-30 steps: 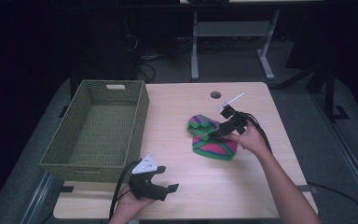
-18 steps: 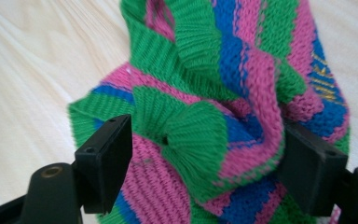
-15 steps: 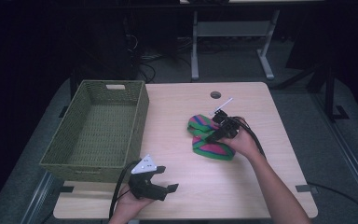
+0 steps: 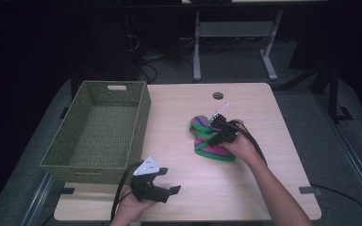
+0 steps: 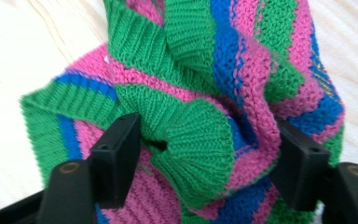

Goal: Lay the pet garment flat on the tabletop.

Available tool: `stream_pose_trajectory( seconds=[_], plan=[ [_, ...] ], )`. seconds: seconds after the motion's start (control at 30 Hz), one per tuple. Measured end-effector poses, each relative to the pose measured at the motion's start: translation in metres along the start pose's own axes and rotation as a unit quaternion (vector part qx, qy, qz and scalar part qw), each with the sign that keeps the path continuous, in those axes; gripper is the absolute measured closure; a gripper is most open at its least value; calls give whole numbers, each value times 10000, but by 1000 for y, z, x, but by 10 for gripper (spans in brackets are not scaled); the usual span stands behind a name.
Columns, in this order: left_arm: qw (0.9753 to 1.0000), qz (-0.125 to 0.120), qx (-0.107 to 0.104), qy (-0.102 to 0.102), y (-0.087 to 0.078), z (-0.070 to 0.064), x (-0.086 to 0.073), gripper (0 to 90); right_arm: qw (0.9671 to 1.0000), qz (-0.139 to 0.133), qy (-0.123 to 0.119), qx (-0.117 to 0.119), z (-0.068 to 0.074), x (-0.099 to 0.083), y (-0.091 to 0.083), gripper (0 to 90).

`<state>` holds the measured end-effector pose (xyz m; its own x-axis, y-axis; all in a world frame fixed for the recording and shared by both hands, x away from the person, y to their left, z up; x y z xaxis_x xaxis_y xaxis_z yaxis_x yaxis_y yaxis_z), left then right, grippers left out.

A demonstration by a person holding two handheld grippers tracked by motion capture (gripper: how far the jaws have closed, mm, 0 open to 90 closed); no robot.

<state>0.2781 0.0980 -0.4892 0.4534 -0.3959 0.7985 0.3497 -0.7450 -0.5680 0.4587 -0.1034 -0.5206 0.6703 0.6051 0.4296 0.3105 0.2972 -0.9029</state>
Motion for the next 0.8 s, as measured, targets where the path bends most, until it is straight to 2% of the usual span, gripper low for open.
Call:
stream_pose_trajectory(
  seconds=[0.07, 0.17, 0.8],
  plan=[
    [10000, -16, -4, -2, 0, -1, 0, 167, 9998, 2, -146, -163, 2, -1, 1, 327],
    [10000, -11, -3, 17, 0, -1, 0, 167, 9997, -37, -136, -205, 2, -2, 0, 347],
    [10000, -4, -13, 15, 1, -2, 0, 167, 9995, -77, -120, -279, -1, -1, -1, 482]
  ],
)
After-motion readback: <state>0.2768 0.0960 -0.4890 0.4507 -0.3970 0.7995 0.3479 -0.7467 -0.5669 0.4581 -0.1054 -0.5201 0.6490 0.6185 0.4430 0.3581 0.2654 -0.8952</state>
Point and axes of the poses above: each handheld gripper's, and its own axes: y roughly forward along the jaws, x roughly out of its top, z roughly to its left, the point moved 8 cm from there along y, roughly forward along the jaws, and after that the axes turned 1 degree about y, right-handed, at the moved point
